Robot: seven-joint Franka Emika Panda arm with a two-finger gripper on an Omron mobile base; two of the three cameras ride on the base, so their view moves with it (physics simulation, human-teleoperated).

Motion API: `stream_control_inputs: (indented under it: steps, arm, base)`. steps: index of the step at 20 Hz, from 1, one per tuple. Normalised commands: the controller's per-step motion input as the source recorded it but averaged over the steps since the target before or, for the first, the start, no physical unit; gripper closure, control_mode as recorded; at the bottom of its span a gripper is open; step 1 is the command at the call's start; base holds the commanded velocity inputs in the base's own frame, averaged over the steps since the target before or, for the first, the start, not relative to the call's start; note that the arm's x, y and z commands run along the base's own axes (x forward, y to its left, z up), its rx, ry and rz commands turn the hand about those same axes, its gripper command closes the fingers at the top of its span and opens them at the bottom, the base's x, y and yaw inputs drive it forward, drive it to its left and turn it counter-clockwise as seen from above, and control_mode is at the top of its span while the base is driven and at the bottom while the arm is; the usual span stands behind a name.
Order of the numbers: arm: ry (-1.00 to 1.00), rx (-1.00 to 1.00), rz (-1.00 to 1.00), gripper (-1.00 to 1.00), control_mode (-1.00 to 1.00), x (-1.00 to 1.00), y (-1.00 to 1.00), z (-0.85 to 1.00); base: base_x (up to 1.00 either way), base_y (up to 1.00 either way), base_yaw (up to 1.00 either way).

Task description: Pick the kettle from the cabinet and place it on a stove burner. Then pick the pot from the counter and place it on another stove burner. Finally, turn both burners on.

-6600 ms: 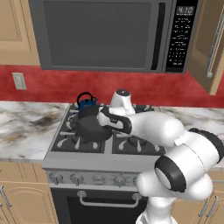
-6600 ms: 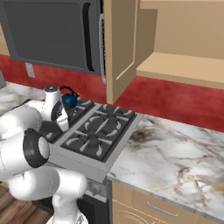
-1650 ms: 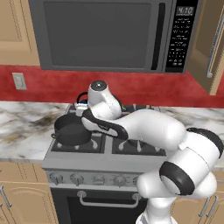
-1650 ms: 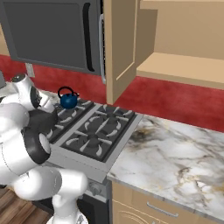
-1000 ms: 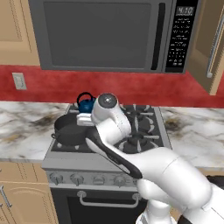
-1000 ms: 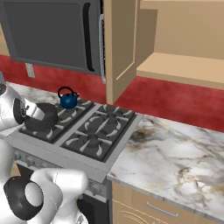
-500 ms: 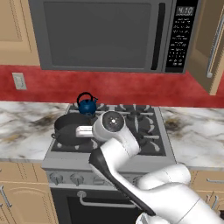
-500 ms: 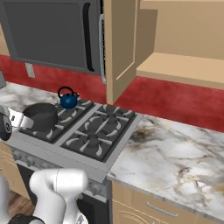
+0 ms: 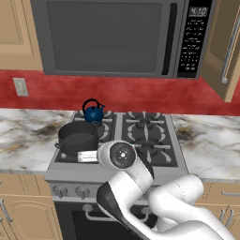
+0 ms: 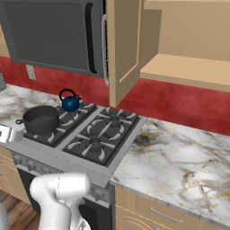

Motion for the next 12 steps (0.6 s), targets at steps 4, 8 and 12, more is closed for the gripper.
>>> stream_control_inputs:
  steps: [4,8,12]
  arm:
    - [0.0,-0.01,0.04,-1.0,-1.0,-0.15,0.05,0.0]
    - [0.0,-0.01,0.03,-1.0,-1.0,-0.11,0.0,-0.11]
    - [-0.05,0.0,0.0,-1.0,-1.0,-0.2,0.0,-0.3]
  base:
    - [0.0,0.0,0.0]
    - [0.0,0.0,0.0]
    - [0.0,0.0,0.0]
